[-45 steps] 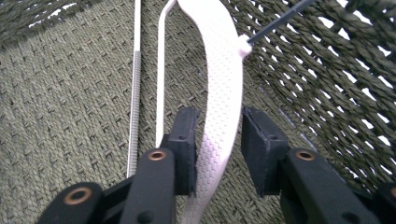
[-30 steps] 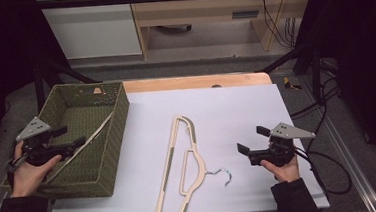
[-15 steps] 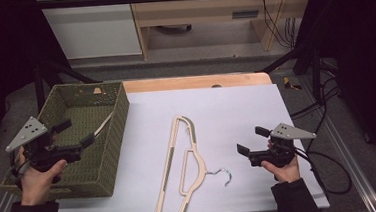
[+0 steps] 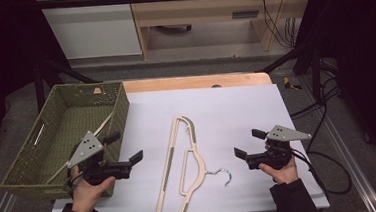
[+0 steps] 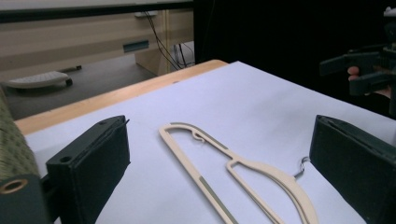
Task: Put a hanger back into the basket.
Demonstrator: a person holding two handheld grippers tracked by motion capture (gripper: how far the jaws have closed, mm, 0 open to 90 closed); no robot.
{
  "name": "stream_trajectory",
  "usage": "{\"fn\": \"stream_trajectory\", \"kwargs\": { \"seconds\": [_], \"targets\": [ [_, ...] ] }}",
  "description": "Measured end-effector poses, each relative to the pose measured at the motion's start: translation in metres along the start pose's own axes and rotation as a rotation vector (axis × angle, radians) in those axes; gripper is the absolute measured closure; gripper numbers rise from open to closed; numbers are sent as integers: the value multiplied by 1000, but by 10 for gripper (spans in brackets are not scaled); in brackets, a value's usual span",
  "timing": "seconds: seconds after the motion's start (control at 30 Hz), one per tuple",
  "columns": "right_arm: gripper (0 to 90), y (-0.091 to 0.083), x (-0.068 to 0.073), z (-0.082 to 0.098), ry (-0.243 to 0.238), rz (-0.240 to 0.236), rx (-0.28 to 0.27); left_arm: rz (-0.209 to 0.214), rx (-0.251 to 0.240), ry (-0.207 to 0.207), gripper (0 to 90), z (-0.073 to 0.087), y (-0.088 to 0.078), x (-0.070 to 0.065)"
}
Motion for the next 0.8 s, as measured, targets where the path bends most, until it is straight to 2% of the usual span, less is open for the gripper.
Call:
{"fn": "stream_trajectory", "kwargs": {
  "seconds": [0.03, 0.1, 0.23, 0.43, 0.6, 0.8],
  "targets": [
    [49, 0, 0, 0, 0, 0, 0, 0, 0, 0, 50, 0, 0, 0],
    [49, 1, 2, 1, -6, -5, 6, 16, 19, -21, 54, 10, 7, -2],
    [51, 4, 6, 3, -24, -16, 15, 26, 50, -37, 56, 24, 16, -4],
    [63, 12, 13, 7, -56, -59, 45, 43, 116, -33, 58, 40, 33, -6],
    [87, 20, 21, 12, -83, -82, 66, 56, 130, -34, 56, 45, 38, -7],
    [158, 32, 32, 22, -117, -130, 129, 61, 142, -39, 57, 48, 40, -7]
  ]
}}
Point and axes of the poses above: each handheld gripper's, and its own axes: y roughly forward along the jaws, z roughly out of its underside, x roughly to its left, the point moved 1 cm from there along y, roughly forward along the jaws, and after that the axes turned 14 degrees about z, right-handed, at the moved point
